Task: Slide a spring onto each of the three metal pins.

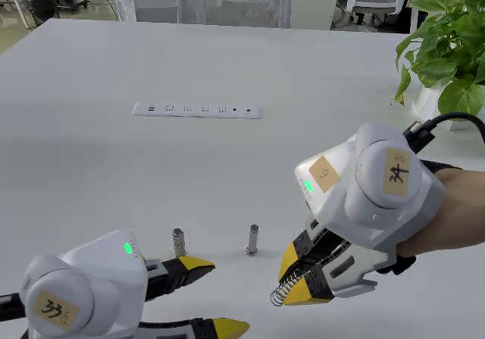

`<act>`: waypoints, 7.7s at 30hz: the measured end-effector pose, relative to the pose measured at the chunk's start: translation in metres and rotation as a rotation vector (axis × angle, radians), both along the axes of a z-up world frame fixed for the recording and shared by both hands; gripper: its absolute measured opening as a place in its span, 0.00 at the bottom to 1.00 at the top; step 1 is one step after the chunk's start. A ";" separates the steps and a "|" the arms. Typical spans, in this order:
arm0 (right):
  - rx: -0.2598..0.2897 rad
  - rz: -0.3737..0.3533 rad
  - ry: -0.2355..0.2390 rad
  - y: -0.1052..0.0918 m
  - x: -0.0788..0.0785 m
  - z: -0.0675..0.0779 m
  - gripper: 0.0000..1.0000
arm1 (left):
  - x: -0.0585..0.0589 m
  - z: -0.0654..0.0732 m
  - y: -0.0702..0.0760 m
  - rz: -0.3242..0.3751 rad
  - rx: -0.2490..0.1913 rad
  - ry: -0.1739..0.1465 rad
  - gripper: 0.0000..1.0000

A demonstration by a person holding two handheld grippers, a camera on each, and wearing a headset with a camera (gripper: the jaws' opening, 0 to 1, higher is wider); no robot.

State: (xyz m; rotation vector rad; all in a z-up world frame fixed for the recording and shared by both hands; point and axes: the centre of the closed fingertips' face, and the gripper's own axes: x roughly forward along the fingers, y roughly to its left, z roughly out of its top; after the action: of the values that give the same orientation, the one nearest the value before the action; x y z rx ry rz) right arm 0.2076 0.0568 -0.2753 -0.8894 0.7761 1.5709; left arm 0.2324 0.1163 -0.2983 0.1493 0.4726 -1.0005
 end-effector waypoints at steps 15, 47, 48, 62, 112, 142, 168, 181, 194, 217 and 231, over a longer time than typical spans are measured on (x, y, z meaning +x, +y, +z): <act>-0.065 0.015 -0.024 -0.012 0.014 -0.007 0.08 | 0.009 -0.009 0.054 0.196 0.046 -0.008 0.99; -0.216 0.130 -0.108 -0.002 0.078 -0.004 0.08 | 0.007 -0.005 0.061 0.203 0.022 0.002 0.96; -0.218 0.132 -0.112 -0.001 0.079 -0.004 0.08 | 0.007 -0.005 0.061 0.203 0.022 0.002 0.96; -0.270 0.173 -0.142 0.010 0.099 -0.009 0.08 | 0.005 -0.008 0.060 0.203 0.021 0.012 0.94; -0.359 0.247 -0.134 0.021 0.106 -0.042 0.08 | -0.002 -0.017 0.070 0.234 0.020 0.052 0.89; -0.425 0.254 -0.100 0.020 0.107 -0.081 0.08 | -0.004 -0.018 0.072 0.243 0.008 0.065 0.86; -0.407 0.238 -0.083 0.024 0.101 -0.086 0.09 | -0.004 -0.018 0.069 0.234 0.005 0.067 0.86; -0.359 0.191 -0.104 0.025 0.103 -0.087 0.63 | -0.003 -0.016 0.070 0.235 0.006 0.061 0.86; -0.258 0.106 -0.101 0.023 0.099 -0.085 0.99 | 0.000 -0.011 0.065 0.216 0.012 0.044 0.86; 0.023 -0.120 -0.065 0.013 0.094 -0.044 0.99 | 0.004 -0.002 0.045 0.156 0.026 0.027 0.86; 0.078 -0.233 -0.101 -0.033 0.088 -0.027 0.99 | 0.004 0.000 0.031 0.109 0.036 0.024 0.86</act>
State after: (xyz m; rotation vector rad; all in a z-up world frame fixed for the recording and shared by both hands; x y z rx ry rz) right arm 0.2954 0.0236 -0.3024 -0.7856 0.7142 1.3322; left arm 0.2361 0.1475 -0.2981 0.1424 0.5152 -0.8883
